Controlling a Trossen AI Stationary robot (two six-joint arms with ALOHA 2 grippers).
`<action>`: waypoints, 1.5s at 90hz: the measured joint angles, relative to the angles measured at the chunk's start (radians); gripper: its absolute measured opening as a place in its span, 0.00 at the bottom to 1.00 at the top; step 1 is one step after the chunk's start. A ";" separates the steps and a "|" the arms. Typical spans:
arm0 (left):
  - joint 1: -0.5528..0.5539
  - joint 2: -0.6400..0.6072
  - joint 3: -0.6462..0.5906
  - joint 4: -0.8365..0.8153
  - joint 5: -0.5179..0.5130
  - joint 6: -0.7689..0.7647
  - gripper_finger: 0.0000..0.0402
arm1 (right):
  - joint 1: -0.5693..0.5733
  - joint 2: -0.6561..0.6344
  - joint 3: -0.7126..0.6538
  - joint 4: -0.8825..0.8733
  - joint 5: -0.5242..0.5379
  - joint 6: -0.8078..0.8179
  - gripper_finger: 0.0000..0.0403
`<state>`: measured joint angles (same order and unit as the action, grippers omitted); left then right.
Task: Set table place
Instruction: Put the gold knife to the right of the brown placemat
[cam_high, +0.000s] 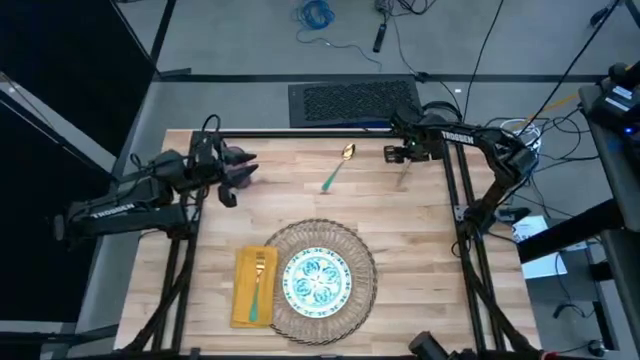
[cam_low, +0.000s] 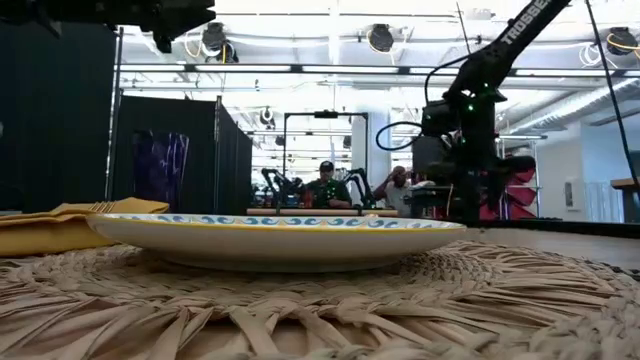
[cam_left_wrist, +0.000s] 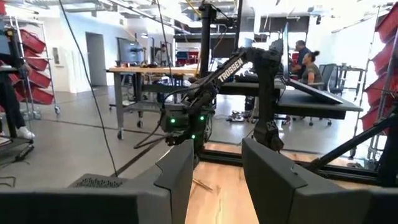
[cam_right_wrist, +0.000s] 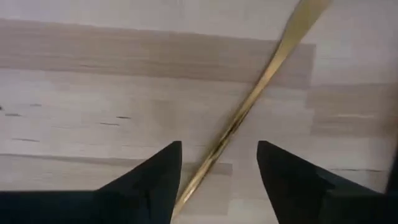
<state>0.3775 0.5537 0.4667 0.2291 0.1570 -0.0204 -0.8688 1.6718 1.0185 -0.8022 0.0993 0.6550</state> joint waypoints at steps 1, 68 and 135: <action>0.000 0.000 0.000 0.000 0.000 0.000 0.30 | 0.000 0.000 -0.003 0.001 -0.001 0.002 0.46; 0.000 -0.040 0.000 0.000 0.015 -0.001 0.30 | 0.007 0.000 -0.088 0.091 -0.027 0.008 0.28; 0.000 -0.048 0.000 0.000 0.022 -0.012 0.30 | 0.007 -0.005 -0.145 0.146 -0.047 -0.025 0.17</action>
<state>0.3775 0.5060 0.4667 0.2295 0.1791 -0.0322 -0.8619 1.6672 0.8737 -0.6563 0.0518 0.6299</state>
